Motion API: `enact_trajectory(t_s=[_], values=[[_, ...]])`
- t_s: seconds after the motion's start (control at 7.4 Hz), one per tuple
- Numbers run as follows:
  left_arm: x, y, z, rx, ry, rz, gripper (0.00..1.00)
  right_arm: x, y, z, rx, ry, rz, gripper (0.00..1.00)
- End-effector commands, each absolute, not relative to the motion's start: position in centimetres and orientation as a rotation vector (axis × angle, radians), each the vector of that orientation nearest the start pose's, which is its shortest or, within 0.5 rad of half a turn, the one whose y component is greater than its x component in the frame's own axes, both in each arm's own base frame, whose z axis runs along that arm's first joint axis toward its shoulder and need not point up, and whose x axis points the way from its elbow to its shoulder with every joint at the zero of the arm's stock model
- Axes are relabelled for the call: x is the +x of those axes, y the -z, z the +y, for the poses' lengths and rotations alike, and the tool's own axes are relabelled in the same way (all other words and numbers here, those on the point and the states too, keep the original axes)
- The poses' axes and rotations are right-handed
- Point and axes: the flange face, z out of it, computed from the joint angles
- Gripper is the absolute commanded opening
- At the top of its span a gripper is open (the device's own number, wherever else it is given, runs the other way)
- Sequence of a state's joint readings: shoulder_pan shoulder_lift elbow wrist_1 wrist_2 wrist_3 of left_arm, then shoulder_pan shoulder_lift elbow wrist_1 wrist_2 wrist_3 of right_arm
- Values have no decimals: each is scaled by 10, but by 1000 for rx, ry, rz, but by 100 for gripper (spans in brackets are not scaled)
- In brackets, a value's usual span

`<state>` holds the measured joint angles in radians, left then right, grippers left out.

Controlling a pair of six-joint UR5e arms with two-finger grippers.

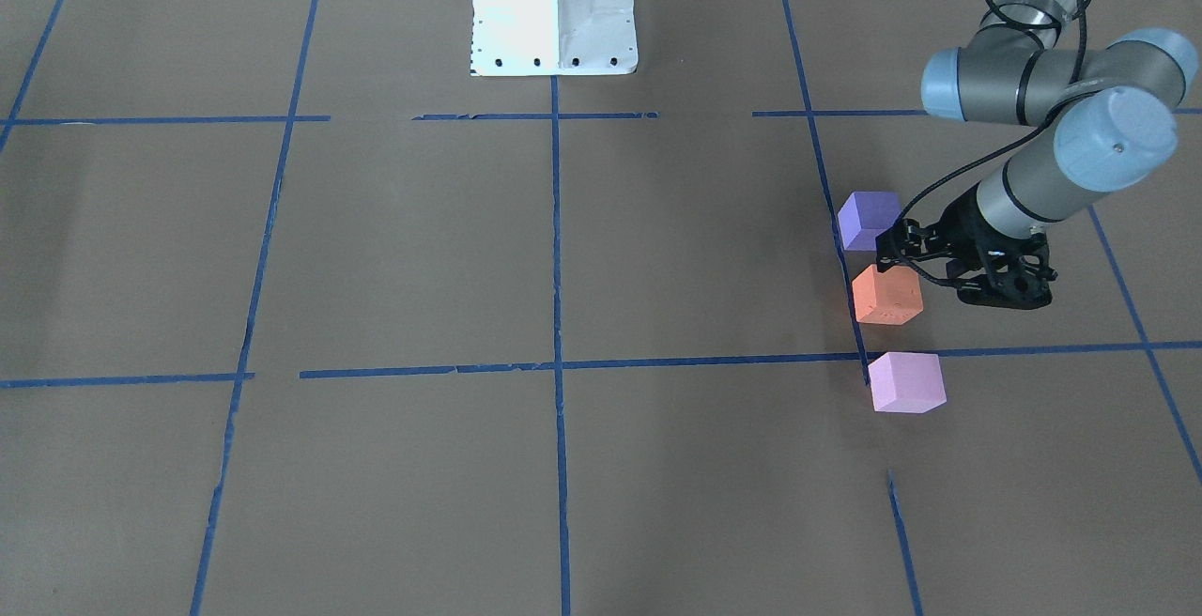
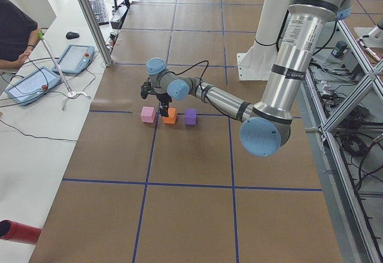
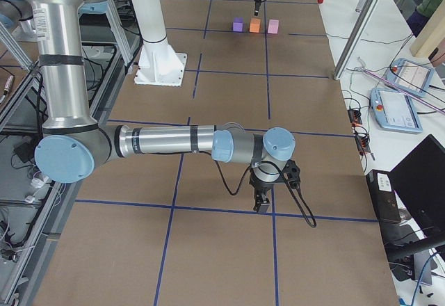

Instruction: Arrange blocks in a line

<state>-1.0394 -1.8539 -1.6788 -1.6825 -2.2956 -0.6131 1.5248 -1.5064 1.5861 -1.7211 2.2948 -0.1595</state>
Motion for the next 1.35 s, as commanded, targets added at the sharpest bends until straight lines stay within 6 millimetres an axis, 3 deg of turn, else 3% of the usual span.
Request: enact_trajectory(t_s=[0.0, 0.14, 0.54, 0.68, 0.95, 1.22], values=[[163, -436, -573, 91, -63, 827, 100, 44, -636, -516, -25, 171, -727, 100], [113, -458, -574, 147, -106, 804, 100, 44, -637, -515, -26, 171, -727, 100], [8, -544, -551, 174, -122, 791, 100, 44, -637, -515, -26, 171, -727, 100], [-14, -578, -538, 201, -125, 831, 100, 44, -637, -515, -26, 171, -727, 100], [-18, -625, -509, 164, -106, 878, 100, 44, -637, -515, -26, 171, -727, 100], [-22, -632, -505, 141, -82, 906, 100, 44, -637, -515, -26, 171, -727, 100]])
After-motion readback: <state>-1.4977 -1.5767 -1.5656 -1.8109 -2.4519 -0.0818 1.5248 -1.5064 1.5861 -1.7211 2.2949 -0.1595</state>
